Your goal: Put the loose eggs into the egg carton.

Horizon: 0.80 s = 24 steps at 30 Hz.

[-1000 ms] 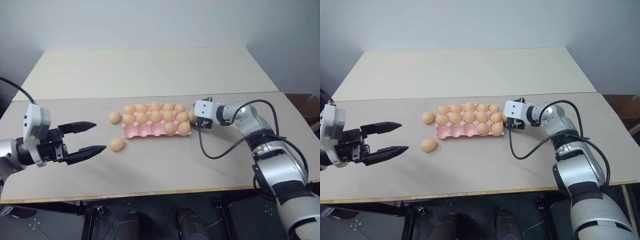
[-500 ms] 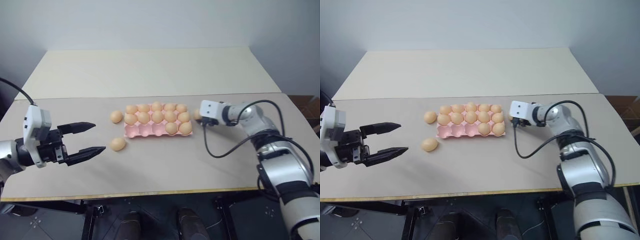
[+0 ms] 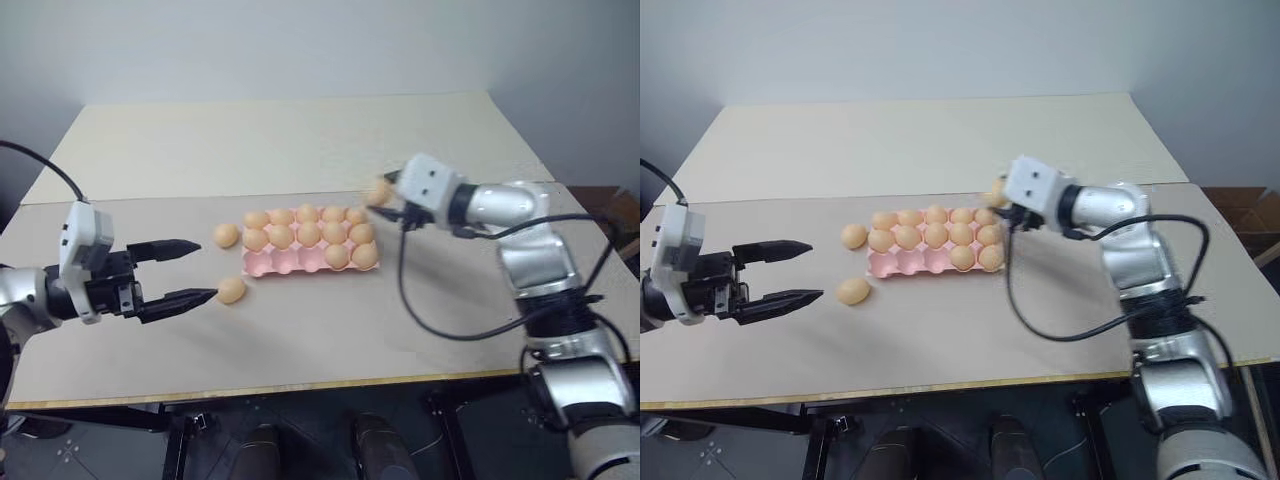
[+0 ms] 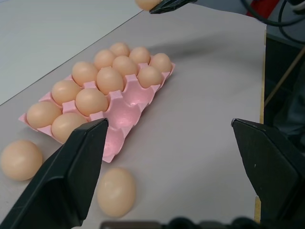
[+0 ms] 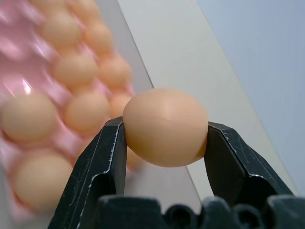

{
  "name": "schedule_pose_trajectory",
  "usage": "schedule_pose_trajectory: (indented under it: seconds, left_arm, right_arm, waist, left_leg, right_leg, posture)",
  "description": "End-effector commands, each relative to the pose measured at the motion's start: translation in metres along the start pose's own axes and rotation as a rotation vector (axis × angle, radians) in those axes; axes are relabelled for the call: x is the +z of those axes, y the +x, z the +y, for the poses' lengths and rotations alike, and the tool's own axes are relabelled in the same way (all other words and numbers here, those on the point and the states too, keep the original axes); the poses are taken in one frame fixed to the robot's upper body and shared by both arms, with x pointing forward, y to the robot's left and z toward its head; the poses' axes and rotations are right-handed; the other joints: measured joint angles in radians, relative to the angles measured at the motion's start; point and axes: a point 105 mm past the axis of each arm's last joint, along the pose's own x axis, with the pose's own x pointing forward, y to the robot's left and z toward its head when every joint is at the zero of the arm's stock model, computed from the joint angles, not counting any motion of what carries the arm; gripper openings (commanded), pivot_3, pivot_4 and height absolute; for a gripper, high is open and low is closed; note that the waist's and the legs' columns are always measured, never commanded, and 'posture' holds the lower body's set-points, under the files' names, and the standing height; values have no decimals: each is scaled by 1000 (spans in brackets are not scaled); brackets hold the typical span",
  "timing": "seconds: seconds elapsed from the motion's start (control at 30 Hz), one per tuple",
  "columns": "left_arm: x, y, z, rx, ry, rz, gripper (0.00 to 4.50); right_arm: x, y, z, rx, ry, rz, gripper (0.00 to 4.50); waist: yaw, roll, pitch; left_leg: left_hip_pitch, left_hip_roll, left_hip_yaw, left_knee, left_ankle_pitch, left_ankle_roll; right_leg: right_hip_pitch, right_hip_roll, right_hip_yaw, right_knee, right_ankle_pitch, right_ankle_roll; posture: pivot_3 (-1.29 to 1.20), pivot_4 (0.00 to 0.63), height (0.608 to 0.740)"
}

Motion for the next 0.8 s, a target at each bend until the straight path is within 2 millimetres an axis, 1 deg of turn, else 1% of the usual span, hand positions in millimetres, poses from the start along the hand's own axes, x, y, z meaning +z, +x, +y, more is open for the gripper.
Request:
schedule_pose_trajectory:
  seconds: [0.03,0.1,0.17,0.3,0.37,0.4,0.47,0.5,0.53,0.6,0.67,0.73,0.8]
  left_arm:
    - [8,-1,0,-13,50,-1,4500]
    - [8,-1,0,-15,52,1,4500]
    - [10,-1,0,-14,54,0,4500]
    - [11,-4,-1,-9,59,1,4500]
    - [10,-4,-2,-5,58,4,4500]
    - [10,-5,-3,-3,58,5,4500]
    - [10,-5,-3,0,58,4,4500]
    - [10,-5,-2,1,58,4,4500]
    - [10,-5,-2,1,58,4,4500]
    - [10,-5,-2,3,59,3,4500]
    - [8,-7,-3,3,48,2,4500]
    - [6,-10,-4,10,41,12,4500]
    - [5,-12,-1,27,40,15,4500]
  right_arm:
    - [16,16,16,53,40,-35,2221]
    - [17,32,29,81,52,-25,2221]
    - [13,41,39,100,62,0,2221]
    - [5,51,51,113,72,57,2221]
    - [6,54,54,114,78,68,2916]
    - [7,55,55,107,79,68,3088]
    - [11,55,51,94,94,59,3769]
    - [13,54,50,90,99,55,4173]
    - [16,51,47,86,101,47,4450]
    - [21,42,40,65,99,27,4483]
    - [28,28,27,16,115,1,4483]
    - [33,10,15,-20,135,-19,4483]
    - [33,-12,4,-56,174,-30,4483]
  waist:
    - [4,0,0]
    - [9,0,0]
    - [10,0,0]
    - [10,0,0]
    - [9,0,0]
    - [9,0,0]
    - [7,0,0]
    - [6,0,0]
    - [6,0,0]
    - [6,0,0]
    - [7,0,0]
    - [8,0,0]
    - [10,0,0]
  left_leg:
    - [0,-1,0,0,0,0]
    - [-1,-1,0,0,0,0]
    - [-1,-1,0,0,0,0]
    - [-1,-1,0,0,0,0]
    - [-1,-1,0,0,0,0]
    - [-1,-1,0,0,0,0]
    - [-1,-1,0,0,0,0]
    - [-1,-1,0,0,0,0]
    - [-1,-1,0,0,0,0]
    - [-1,-1,0,0,0,0]
    - [-2,-1,0,0,0,0]
    - [-3,-1,0,0,0,0]
    - [-3,-1,0,0,0,0]
  right_leg:
    - [0,0,0,0,0,0]
    - [0,-1,-1,0,0,0]
    - [-1,-1,-1,0,0,0]
    - [-2,-1,-1,0,0,0]
    - [-2,-1,-1,0,0,0]
    - [-2,-1,-1,0,0,0]
    - [-3,-1,-1,1,0,0]
    - [-3,-1,-1,1,0,0]
    - [-3,-1,-1,1,0,0]
    - [-3,-1,-1,1,0,0]
    - [-3,-1,-1,0,0,0]
    - [-4,-1,-1,0,0,0]
    - [-5,-1,-1,1,0,0]
  posture:
    - [0,150,740]
    - [0,150,740]
    - [0,150,740]
    - [0,150,740]
    - [0,150,740]
    - [0,150,740]
    - [0,150,740]
    - [0,150,740]
    - [0,150,740]
    - [0,150,740]
    - [0,150,740]
    - [0,150,740]
    - [0,150,740]
